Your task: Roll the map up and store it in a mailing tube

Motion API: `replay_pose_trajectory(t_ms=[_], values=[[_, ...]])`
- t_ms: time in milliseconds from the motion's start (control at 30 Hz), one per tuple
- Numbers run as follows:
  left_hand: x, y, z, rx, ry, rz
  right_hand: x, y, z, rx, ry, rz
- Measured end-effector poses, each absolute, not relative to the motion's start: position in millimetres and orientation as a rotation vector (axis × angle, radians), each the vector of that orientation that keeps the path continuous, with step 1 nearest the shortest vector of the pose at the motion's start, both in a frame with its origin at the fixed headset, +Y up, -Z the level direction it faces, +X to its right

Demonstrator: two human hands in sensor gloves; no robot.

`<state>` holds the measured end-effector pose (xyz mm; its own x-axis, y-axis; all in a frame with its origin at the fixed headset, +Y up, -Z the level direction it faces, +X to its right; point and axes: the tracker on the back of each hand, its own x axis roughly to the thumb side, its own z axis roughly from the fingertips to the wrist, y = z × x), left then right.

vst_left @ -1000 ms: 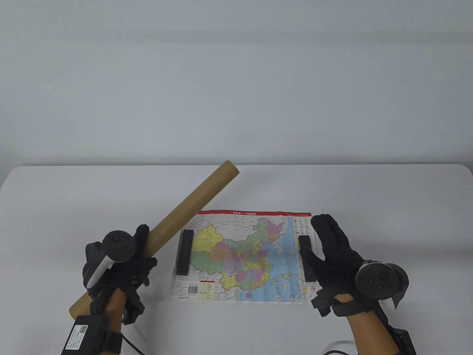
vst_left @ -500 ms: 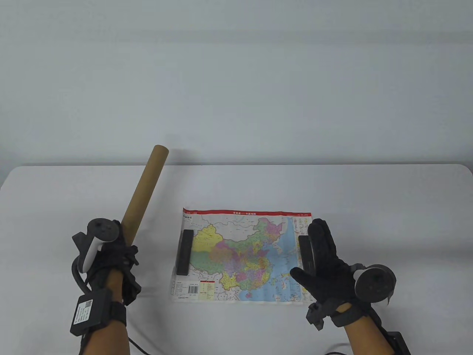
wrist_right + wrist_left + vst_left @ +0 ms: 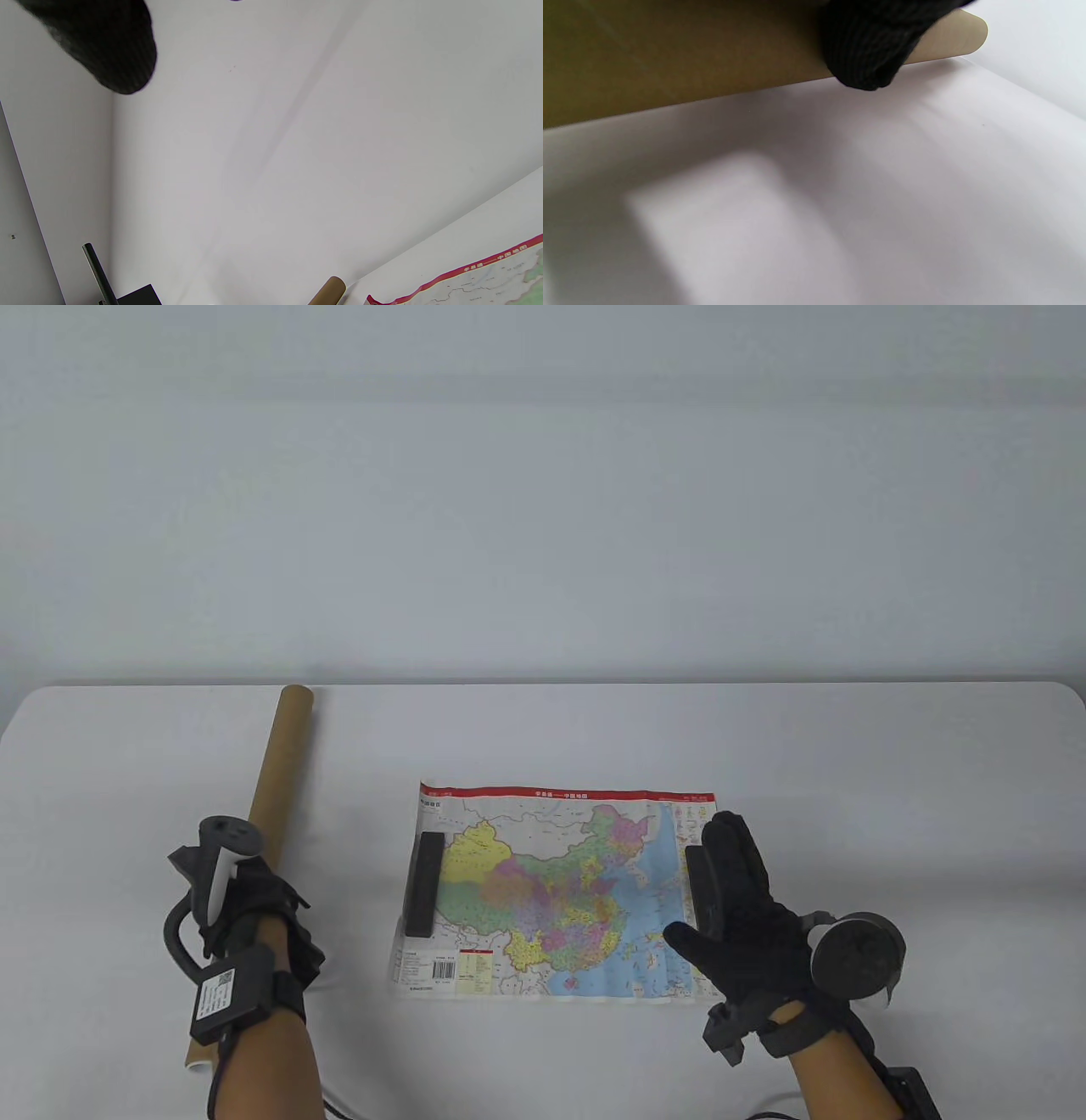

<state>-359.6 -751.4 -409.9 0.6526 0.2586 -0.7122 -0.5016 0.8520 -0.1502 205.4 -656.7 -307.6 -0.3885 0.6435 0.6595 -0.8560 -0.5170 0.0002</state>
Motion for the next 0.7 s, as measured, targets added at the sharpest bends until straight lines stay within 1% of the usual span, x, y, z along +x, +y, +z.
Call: replay_pose_trajectory(t_ms=[200, 433, 700], values=[[-359, -757, -410, -0.325, 0.755, 0.401, 207, -663, -313, 0.726, -0.382, 2.007], [-354, -759, -409, -0.284, 0.760, 0.357, 208, -679, -321, 0.673, -0.296, 2.021], [-353, -759, -409, -0.268, 0.757, 0.340, 210, -681, -323, 0.658, -0.289, 2.025]])
